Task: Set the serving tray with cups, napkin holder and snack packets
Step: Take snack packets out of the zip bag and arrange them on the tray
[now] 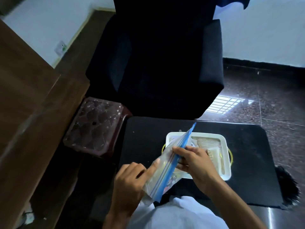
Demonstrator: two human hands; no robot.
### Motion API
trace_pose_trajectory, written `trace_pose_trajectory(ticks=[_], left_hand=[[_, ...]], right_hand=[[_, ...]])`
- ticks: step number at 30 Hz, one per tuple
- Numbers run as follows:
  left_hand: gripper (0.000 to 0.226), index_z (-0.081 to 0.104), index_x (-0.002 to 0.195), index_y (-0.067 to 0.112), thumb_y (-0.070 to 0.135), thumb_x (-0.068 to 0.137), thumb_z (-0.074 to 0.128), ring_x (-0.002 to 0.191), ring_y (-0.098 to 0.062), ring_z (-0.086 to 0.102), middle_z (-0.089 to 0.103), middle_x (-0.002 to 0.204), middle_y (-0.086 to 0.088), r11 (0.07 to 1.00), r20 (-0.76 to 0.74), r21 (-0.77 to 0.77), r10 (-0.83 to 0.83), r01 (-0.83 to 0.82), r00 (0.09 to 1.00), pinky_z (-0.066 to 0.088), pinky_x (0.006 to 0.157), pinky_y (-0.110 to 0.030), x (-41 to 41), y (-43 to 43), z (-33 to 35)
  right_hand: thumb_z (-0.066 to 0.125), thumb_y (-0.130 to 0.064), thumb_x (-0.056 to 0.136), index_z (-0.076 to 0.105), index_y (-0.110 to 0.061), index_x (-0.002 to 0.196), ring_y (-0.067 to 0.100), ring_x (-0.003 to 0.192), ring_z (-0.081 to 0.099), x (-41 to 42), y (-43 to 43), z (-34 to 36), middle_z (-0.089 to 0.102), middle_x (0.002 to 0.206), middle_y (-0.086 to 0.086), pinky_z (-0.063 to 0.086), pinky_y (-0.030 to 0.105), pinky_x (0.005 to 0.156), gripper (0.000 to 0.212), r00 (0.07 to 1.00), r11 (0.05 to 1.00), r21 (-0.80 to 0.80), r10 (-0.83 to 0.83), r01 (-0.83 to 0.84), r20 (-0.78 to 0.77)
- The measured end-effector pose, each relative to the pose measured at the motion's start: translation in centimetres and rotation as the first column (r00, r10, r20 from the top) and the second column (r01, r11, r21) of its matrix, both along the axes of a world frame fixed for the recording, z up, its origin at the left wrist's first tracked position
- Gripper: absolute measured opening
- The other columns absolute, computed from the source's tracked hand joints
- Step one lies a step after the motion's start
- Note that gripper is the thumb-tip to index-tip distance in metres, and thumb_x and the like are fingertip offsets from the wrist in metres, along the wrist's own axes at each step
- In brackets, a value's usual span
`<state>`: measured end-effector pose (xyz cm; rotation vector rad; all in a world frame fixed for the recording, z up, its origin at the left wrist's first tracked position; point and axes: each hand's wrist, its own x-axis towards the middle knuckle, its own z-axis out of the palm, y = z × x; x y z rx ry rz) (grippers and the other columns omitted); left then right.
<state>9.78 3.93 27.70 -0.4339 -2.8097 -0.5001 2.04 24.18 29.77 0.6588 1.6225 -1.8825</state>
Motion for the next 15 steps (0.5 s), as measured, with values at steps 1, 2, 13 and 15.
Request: trace_pose_trajectory(ticks=[1, 2, 13, 15], left_hand=[[0.07, 0.069, 0.131, 0.025, 0.002, 0.067, 0.087, 0.058, -0.017, 0.054, 0.055, 0.065, 0.006, 1.0, 0.013, 0.015, 0.005, -0.005, 1.0, 0.044, 0.056, -0.032, 0.8, 1.1, 0.3], [0.067, 0.068, 0.131, 0.025, 0.004, 0.07, 0.084, 0.059, -0.016, 0.055, 0.056, 0.066, 0.007, 0.999, 0.026, 0.032, 0.002, -0.003, 1.0, 0.044, 0.057, -0.03, 1.6, 2.2, 0.6], [0.043, 0.072, 0.121, 0.034, 0.009, 0.089, 0.058, 0.12, -0.012, 0.068, 0.07, 0.131, 0.008, 0.391, 0.518, 0.779, 0.037, -0.489, 0.855, 0.057, 0.097, -0.027, 1.2, 7.4, 6.0], [0.029, 0.071, 0.117, 0.034, 0.013, 0.099, 0.06, 0.112, -0.008, 0.072, 0.075, 0.121, 0.011, 0.313, 0.582, 0.76, 0.059, -0.569, 0.811, 0.059, 0.091, -0.026, -1.2, 10.1, 6.0]], right_hand=[[0.07, -0.016, 0.09, 0.078, -0.008, 0.078, 0.011, 0.06, 0.061, 0.7, 1.1, 0.3, 0.067, 0.072, 0.005, 0.056, 0.023, 0.062, 0.017, 1.0, 0.998, -0.066, -0.005, 0.006, 0.02], [0.069, -0.015, 0.091, 0.08, -0.008, 0.081, 0.014, 0.065, 0.068, 1.3, 2.1, 0.7, 0.073, 0.079, 0.006, 0.057, 0.024, 0.065, 0.016, 0.999, 0.993, -0.121, -0.004, 0.008, 0.033], [0.075, -0.017, 0.086, 0.078, -0.008, 0.093, 0.024, 0.078, 0.077, 2.3, 5.0, 3.1, 0.079, 0.08, 0.008, 0.063, 0.034, 0.073, 0.013, 0.944, 0.994, 0.089, 0.085, -0.06, -0.318], [0.071, -0.009, 0.089, 0.078, -0.007, 0.098, 0.02, 0.078, 0.077, 1.9, 4.9, 3.5, 0.079, 0.081, 0.006, 0.062, 0.028, 0.073, 0.011, 0.916, 0.986, 0.119, 0.155, -0.119, -0.37]])
